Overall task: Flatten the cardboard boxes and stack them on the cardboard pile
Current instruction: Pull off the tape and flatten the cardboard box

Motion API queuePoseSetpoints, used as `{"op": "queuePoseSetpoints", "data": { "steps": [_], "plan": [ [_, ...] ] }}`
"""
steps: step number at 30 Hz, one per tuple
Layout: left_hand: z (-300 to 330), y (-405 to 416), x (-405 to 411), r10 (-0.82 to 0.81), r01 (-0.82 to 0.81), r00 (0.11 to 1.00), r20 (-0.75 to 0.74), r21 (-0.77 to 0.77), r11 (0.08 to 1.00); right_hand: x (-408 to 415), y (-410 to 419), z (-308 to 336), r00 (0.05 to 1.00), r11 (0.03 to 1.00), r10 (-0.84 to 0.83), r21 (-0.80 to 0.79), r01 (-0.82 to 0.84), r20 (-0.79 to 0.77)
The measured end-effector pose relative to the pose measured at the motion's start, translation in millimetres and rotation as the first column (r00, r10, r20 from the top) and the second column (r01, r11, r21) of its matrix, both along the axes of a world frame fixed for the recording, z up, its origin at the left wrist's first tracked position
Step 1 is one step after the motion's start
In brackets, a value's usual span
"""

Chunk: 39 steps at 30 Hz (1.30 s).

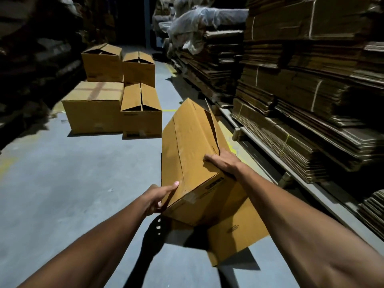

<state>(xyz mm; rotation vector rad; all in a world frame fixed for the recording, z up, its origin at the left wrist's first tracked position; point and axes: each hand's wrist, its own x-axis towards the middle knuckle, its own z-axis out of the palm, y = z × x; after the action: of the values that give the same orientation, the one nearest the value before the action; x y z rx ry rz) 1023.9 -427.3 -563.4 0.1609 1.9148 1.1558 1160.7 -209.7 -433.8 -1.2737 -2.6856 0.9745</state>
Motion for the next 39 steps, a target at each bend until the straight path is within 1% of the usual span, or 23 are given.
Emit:
{"op": "queuePoseSetpoints", "data": {
  "steps": [3, 5, 8, 10, 12, 13, 14, 15, 17, 19, 20, 21, 23, 25, 28, 31, 39],
  "plan": [
    [16.6, -40.4, -11.4, 0.088, -0.096, 0.987, -0.135, -0.053, 0.994, -3.5, -21.9, -2.7, 0.997, 0.987, 0.041, -0.155, -0.050, -0.061],
    [26.4, -54.6, -28.8, 0.084, -0.115, 0.961, -0.263, -0.105, 0.988, -1.2, -25.3, -6.5, 0.996, 0.960, 0.027, -0.275, -0.050, -0.086],
    [51.3, -56.7, -43.5, 0.050, -0.135, 0.877, -0.479, -0.145, 0.980, 11.4, -23.4, -10.9, 0.998, 0.899, 0.033, -0.435, -0.052, -0.049],
    [60.7, -57.2, -48.9, -0.032, -0.124, 0.813, -0.581, -0.227, 0.966, 16.3, -28.6, -18.4, 0.998, 0.859, 0.068, -0.508, -0.058, 0.001],
    [60.9, -61.4, -43.3, -0.190, -0.058, 0.780, -0.596, -0.370, 0.927, 13.5, -36.9, -30.3, 0.988, 0.848, 0.129, -0.525, -0.068, 0.080],
    [58.6, -65.7, -39.2, -0.260, -0.017, 0.777, -0.573, -0.432, 0.902, 8.1, -40.3, -36.6, 0.978, 0.856, 0.158, -0.512, -0.069, 0.133],
    [53.9, -71.5, -38.4, -0.289, 0.008, 0.788, -0.544, -0.461, 0.888, 1.1, -45.3, -40.7, 0.965, 0.866, 0.186, -0.496, -0.071, 0.187],
    [51.2, -78.1, -38.5, -0.278, 0.012, 0.809, -0.518, -0.458, 0.889, -8.0, -50.8, -44.1, 0.952, 0.879, 0.197, -0.472, -0.066, 0.234],
    [47.8, -82.6, -42.2, -0.251, 0.002, 0.828, -0.502, -0.445, 0.896, -21.9, -63.5, -46.0, 0.951, 0.923, 0.153, -0.383, -0.041, 0.267],
    [52.7, -76.0, -44.2, -0.294, -0.004, 0.783, -0.547, -0.478, 0.879, -35.0, -78.3, -47.5, 0.966, 0.973, 0.092, -0.226, -0.036, 0.242],
    [55.7, -69.2, -43.5, -0.336, -0.001, 0.737, -0.587, -0.497, 0.868, -41.0, -86.0, -48.7, 0.972, 0.989, 0.074, -0.141, -0.043, 0.224],
    [58.1, -61.2, -42.3, -0.370, 0.010, 0.689, -0.624, -0.502, 0.865, -48.6, -92.8, -50.9, 0.976, 0.996, 0.061, -0.080, -0.046, 0.208],
    [63.2, -46.6, -34.0, -0.421, 0.062, 0.626, -0.656, -0.497, 0.866, -61.6, -103.4, -57.6, 0.977, 1.000, 0.027, -0.014, -0.025, 0.214],
    [64.6, -36.0, -27.3, -0.484, 0.119, 0.583, -0.652, -0.521, 0.845, -70.6, -109.8, -64.6, 0.970, 1.000, -0.009, 0.020, 0.004, 0.241],
    [64.6, -25.0, -19.6, -0.580, 0.244, 0.511, -0.635, -0.540, 0.806, -71.7, -114.8, -67.7, 0.972, 0.998, -0.050, 0.050, 0.040, 0.231],
    [63.7, -20.9, -21.0, -0.640, 0.339, 0.492, -0.590, -0.548, 0.765, -74.9, -115.8, -69.9, 0.971, 0.995, -0.068, 0.089, 0.049, 0.229],
    [62.7, -27.1, -25.1, -0.657, 0.358, 0.466, -0.593, -0.552, 0.753, -86.3, -106.6, -70.5, 0.967, 0.988, -0.099, 0.135, 0.069, 0.236]
  ]
}}
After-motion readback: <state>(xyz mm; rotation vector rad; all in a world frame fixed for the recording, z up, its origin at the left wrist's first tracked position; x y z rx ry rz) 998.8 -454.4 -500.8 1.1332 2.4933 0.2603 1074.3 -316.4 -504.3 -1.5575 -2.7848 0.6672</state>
